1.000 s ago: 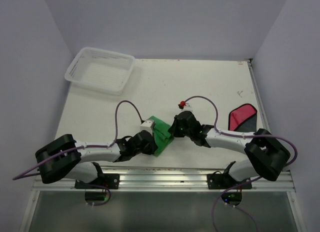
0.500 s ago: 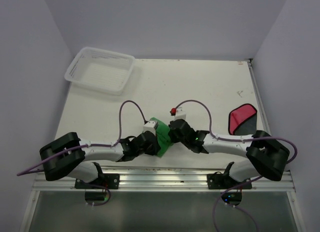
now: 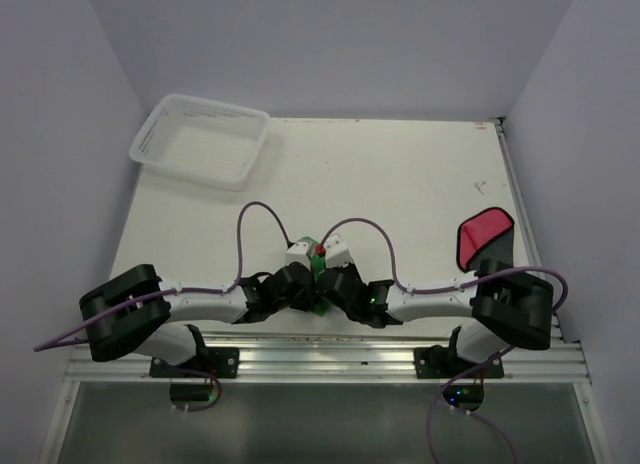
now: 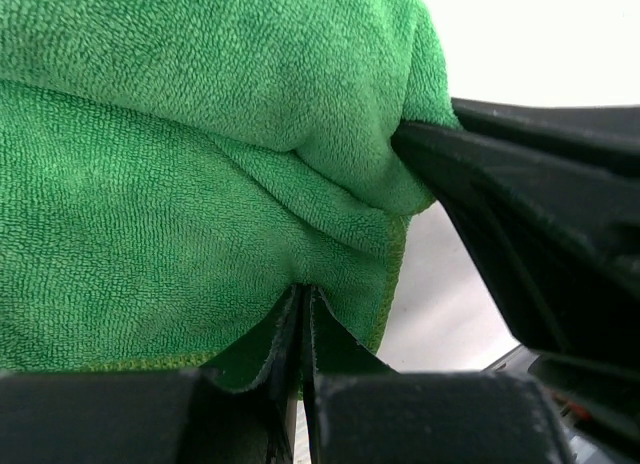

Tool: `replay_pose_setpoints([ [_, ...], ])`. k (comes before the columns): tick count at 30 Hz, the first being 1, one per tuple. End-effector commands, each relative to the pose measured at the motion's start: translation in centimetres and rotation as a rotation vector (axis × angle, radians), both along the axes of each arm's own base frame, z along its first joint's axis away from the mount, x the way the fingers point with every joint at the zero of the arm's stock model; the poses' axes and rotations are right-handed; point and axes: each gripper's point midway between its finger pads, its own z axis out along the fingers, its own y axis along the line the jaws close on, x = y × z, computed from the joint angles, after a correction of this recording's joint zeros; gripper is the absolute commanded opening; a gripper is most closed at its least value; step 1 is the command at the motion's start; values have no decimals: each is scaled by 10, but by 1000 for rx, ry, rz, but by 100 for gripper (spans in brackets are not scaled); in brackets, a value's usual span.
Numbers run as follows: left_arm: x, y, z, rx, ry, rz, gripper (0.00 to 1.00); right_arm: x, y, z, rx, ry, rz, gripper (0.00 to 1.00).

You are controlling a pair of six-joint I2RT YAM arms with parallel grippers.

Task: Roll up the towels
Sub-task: Roll the towel

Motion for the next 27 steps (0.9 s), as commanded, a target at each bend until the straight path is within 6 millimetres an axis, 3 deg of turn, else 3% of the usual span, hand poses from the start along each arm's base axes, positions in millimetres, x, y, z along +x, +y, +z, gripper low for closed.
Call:
replay_pose_setpoints([
  [1,-13,10,-14,54,54,-4,7,1,0,10,-81,-91,-18,0],
  [7,-10,19,-3,57,41,38,7,-4,5,11,-138,-150,3,0],
  [11,-9,49,-2,153,51,112,10,-8,10,11,-158,-172,22,0],
  [15,9,80,5,154,69,224,9,-10,10,11,-168,-183,26,0],
  [18,25,93,24,71,34,287,8,-11,9,10,-173,-185,30,0],
  [21,39,92,68,-40,-66,322,10,-12,11,10,-180,-187,35,0],
  [27,57,77,118,-140,-145,320,11,-14,14,12,-194,-208,37,0],
])
